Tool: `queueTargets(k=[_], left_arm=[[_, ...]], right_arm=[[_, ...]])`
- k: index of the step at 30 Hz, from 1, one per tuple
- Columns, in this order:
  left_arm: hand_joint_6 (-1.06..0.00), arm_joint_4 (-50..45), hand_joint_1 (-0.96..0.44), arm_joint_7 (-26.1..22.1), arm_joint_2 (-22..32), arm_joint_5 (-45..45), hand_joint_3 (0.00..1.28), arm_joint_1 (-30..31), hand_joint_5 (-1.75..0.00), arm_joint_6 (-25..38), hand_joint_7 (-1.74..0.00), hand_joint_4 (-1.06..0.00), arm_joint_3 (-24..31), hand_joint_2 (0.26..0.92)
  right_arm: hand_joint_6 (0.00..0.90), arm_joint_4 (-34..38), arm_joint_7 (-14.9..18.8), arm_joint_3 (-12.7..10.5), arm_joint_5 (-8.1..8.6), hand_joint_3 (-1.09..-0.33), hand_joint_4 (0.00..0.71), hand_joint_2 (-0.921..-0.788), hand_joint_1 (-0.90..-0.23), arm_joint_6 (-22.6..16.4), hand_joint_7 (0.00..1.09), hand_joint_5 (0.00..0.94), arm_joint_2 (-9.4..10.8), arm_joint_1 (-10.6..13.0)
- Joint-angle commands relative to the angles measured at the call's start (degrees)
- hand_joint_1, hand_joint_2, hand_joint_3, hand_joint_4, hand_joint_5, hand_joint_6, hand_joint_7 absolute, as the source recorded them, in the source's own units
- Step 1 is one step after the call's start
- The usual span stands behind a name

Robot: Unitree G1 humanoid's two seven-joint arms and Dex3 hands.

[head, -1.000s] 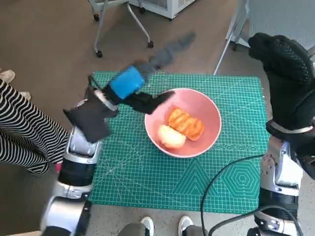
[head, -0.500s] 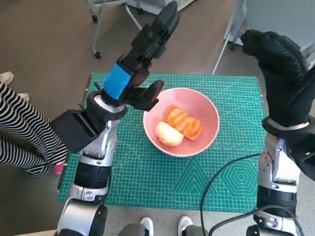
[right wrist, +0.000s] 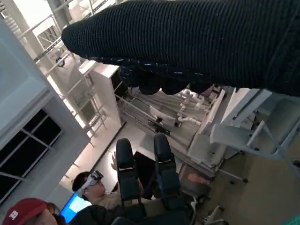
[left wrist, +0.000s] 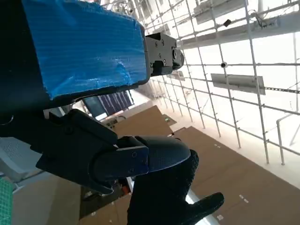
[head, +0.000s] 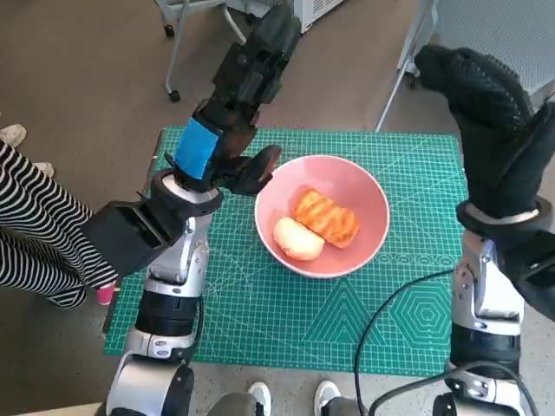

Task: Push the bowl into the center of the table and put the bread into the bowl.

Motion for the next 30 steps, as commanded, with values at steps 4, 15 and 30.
queueTargets(k=[4, 15, 30], left_arm=[[0.0, 1.05, -0.77, 1.12, -0.34, 0.22, 0.54, 0.96, 0.0, -2.16, -0.25, -0.01, 0.23, 0.921], [0.0, 2.14, -0.76, 1.51, 0.67, 0.42, 0.54, 1.63, 0.0, -3.89, -0.24, -0.01, 0.74, 0.921], [0.0, 5.28, -0.77, 0.23, 1.88, -0.31, 0.55, 1.73, 0.0, -6.74, -0.21, 0.0, 1.58, 0.921]], right_arm=[[0.008, 0.53, -1.41, 0.4, -0.85, -0.671, 0.147, -0.921, -0.659, 1.81, 0.61, 0.008, 0.38, -0.44], [0.008, 0.74, -2.43, 1.05, -0.76, -0.67, 0.151, -0.921, -0.673, 3.4, 0.61, 0.008, 1.25, -1.46], [0.008, 3.64, -2.75, 1.51, -1.87, -0.673, 0.155, -0.921, -0.673, 2.44, 0.6, 0.008, 1.61, -3.11]])
